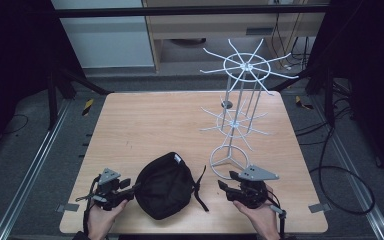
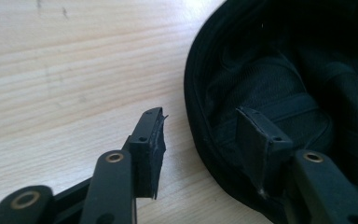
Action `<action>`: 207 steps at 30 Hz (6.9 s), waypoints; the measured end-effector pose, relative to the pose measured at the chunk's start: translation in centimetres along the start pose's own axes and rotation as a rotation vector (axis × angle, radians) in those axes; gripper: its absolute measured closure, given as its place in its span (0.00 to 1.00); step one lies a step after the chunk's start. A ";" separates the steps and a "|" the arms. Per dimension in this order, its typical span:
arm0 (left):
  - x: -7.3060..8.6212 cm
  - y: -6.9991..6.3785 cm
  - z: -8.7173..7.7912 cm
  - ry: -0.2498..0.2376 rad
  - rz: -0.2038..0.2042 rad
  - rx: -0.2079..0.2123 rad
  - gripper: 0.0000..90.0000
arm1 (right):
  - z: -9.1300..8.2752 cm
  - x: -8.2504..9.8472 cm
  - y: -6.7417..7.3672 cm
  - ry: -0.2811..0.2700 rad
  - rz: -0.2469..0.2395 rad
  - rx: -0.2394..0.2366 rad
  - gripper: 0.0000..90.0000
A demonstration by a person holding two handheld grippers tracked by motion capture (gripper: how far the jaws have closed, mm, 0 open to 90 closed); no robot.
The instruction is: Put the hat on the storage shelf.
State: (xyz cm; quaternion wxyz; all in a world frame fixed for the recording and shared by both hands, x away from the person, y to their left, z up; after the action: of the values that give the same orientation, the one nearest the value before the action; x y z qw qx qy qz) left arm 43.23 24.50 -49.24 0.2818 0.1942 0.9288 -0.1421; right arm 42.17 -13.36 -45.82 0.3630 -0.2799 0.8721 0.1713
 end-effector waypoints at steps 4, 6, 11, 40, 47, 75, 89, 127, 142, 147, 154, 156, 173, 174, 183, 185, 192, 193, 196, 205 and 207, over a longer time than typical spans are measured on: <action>0.0 -0.1 0.7 0.041 -0.008 0.000 0.64 | 0.5 -0.5 0.7 0.004 -0.012 -0.015 0.51; 0.0 -0.1 0.9 0.050 -0.010 0.001 0.69 | 0.8 -0.8 1.1 0.003 -0.022 -0.024 0.51; -0.3 0.1 1.4 0.064 -0.029 0.007 0.80 | 1.4 -1.5 2.0 0.007 -0.038 -0.044 0.52; -2.2 -1.5 -0.6 -0.147 0.077 0.014 0.92 | 8.0 -4.9 3.6 0.090 -0.044 -0.102 0.57; -2.2 -1.7 -0.7 -0.165 0.097 0.023 0.91 | 9.2 -4.4 3.3 0.135 -0.024 -0.121 0.75; -3.1 -1.0 1.1 -0.132 0.051 -0.001 0.86 | 4.1 -6.2 7.0 -0.089 -0.222 -0.098 0.90; -1.3 -1.4 -0.1 -0.060 0.058 0.085 0.79 | 4.3 -5.0 5.4 -0.079 -0.150 -0.001 0.91; -1.8 -3.9 -3.5 -0.222 0.152 0.021 0.64 | 5.0 -4.6 4.2 0.025 -0.038 0.014 0.91; -3.4 -8.6 -3.0 -0.239 0.165 0.135 0.64 | 4.5 -4.5 4.4 -0.002 -0.033 0.049 0.90; -4.5 -9.3 -2.4 -0.251 0.149 0.187 0.57 | 4.3 -4.3 5.4 -0.018 -0.090 0.015 0.88; -5.5 -9.7 -2.5 -0.268 0.123 0.213 0.53 | 4.8 -4.0 7.1 -0.014 -0.155 -0.025 0.85; -5.6 -9.8 -2.4 -0.269 0.122 0.211 0.52 | 4.9 -4.0 7.3 -0.015 -0.168 -0.030 0.85; -7.3 -10.4 -2.4 -0.287 0.069 0.230 0.48 | 5.6 -3.8 8.8 -0.019 -0.261 -0.101 0.81; -7.4 -10.5 -2.3 -0.288 0.075 0.219 0.50 | 5.7 -3.7 9.0 -0.022 -0.272 -0.115 0.81; -7.3 -10.2 -2.5 -0.302 0.062 0.273 0.71 | 5.7 -3.6 9.2 -0.033 -0.283 -0.164 0.72; -7.3 -10.1 -3.0 -0.311 0.070 0.297 0.74 | 5.3 -3.7 9.0 -0.044 -0.272 -0.192 0.65; -7.6 -10.0 -4.8 -0.346 0.131 0.326 0.83 | 2.7 -3.5 7.7 -0.120 -0.259 -0.242 0.53; -7.6 -9.9 -5.0 -0.348 0.139 0.326 0.84 | 2.3 -3.4 7.4 -0.133 -0.255 -0.242 0.53; -7.6 -9.7 -5.4 -0.344 0.160 0.316 0.87 | 1.5 -3.5 6.5 -0.162 -0.238 -0.217 0.51; -7.5 -10.0 -5.5 -0.299 0.253 0.327 0.90 | 3.2 -3.3 4.9 -0.129 -0.227 -0.148 0.49; -7.4 -10.2 -5.5 -0.289 0.271 0.336 0.90 | 3.6 -3.4 4.8 -0.130 -0.229 -0.154 0.49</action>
State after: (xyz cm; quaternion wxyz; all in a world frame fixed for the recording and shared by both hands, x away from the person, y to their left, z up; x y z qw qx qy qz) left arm 41.76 15.46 -38.96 0.3919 0.3386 0.8078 -0.2815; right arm 43.11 -6.55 -45.30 0.4135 -0.3930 0.7933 0.2127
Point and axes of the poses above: each handheld gripper's, and its own axes: z roughly forward along the jaws, x roughly out of its underside, y roughly to its left, the point moved 3 cm from there along z, roughly forward along the jaws, and after that the axes turned 12 degrees about y, right-handed, at the moved point
